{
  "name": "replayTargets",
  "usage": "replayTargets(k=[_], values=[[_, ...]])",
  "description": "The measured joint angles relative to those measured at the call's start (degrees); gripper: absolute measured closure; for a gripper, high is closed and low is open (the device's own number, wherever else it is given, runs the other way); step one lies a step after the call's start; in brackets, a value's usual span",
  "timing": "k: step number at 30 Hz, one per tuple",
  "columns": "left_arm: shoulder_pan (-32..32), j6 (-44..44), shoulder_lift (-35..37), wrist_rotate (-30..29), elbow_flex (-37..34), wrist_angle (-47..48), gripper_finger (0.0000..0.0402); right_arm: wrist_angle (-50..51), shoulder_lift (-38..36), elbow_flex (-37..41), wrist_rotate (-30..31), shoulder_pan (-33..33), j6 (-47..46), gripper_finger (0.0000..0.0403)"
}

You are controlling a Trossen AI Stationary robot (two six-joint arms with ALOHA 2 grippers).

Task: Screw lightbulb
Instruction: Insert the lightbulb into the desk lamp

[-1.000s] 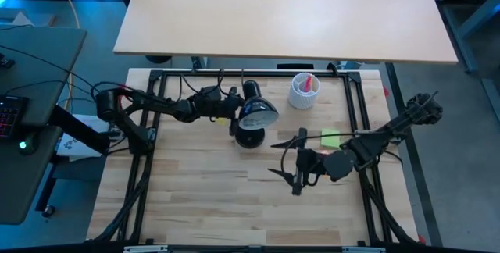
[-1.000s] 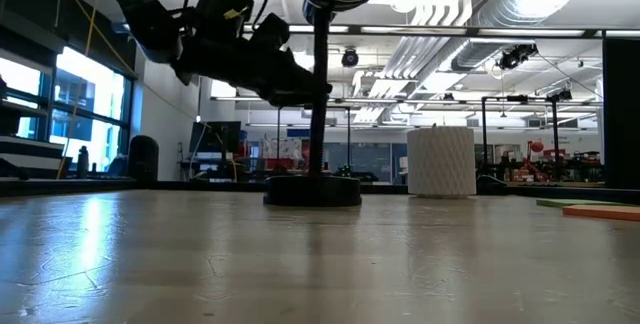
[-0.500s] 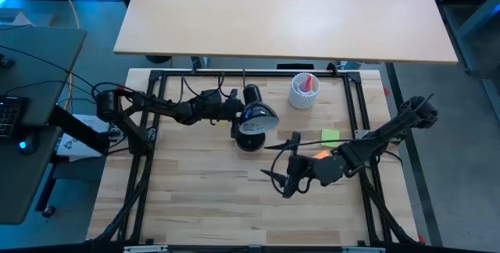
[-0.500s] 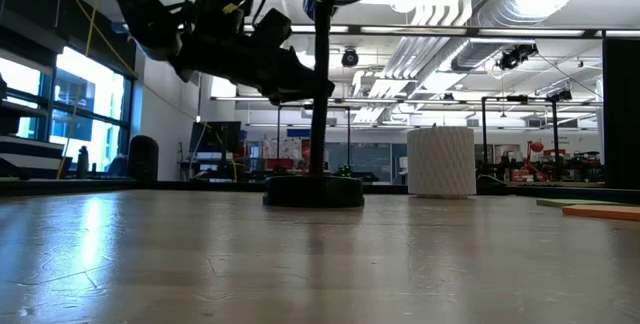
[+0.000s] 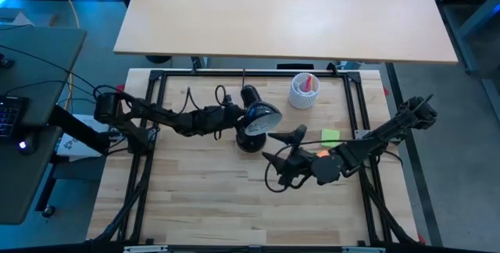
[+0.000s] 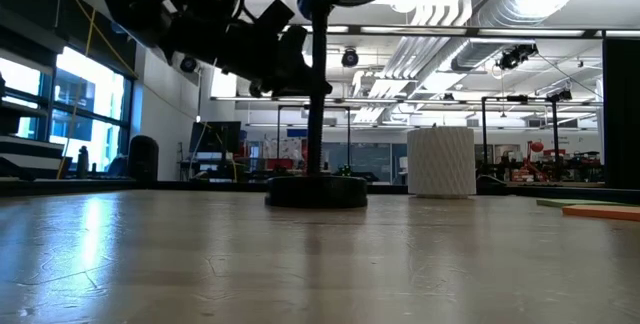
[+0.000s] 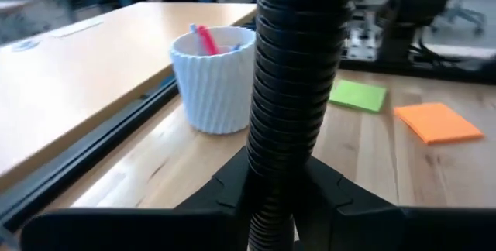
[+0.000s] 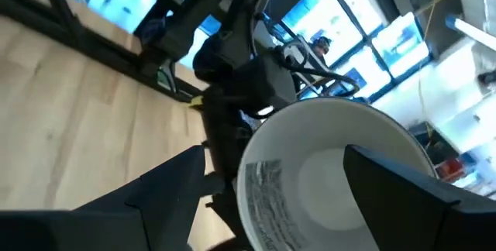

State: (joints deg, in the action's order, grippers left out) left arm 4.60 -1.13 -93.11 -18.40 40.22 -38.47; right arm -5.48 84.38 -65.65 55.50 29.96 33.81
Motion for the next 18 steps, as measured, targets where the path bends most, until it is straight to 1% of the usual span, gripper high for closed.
replayTargets(k=[3,7,9,13,18], values=[[-1.97,-4.52,0.45,-4.25,0.03,1.51,0.0339,0.07,1.01,0.00,-0.02,-0.07,2.29,0.0096],[-4.52,-8.71,0.80,-11.05,0.03,3.15,0.0340,0.13,2.41,0.00,-0.04,-0.36,2.66,0.0096],[-5.11,-11.05,0.86,-12.91,0.03,3.42,0.0335,0.11,2.70,0.00,-0.17,-0.36,2.62,0.0096],[-5.21,-13.55,1.54,-12.57,-0.09,5.03,0.0307,0.06,2.73,0.00,-0.22,-0.36,0.66,0.0096],[-5.20,-13.74,2.16,-10.31,-0.10,6.23,0.0248,-0.41,2.73,0.00,-0.86,-0.47,1.63,0.0096]])
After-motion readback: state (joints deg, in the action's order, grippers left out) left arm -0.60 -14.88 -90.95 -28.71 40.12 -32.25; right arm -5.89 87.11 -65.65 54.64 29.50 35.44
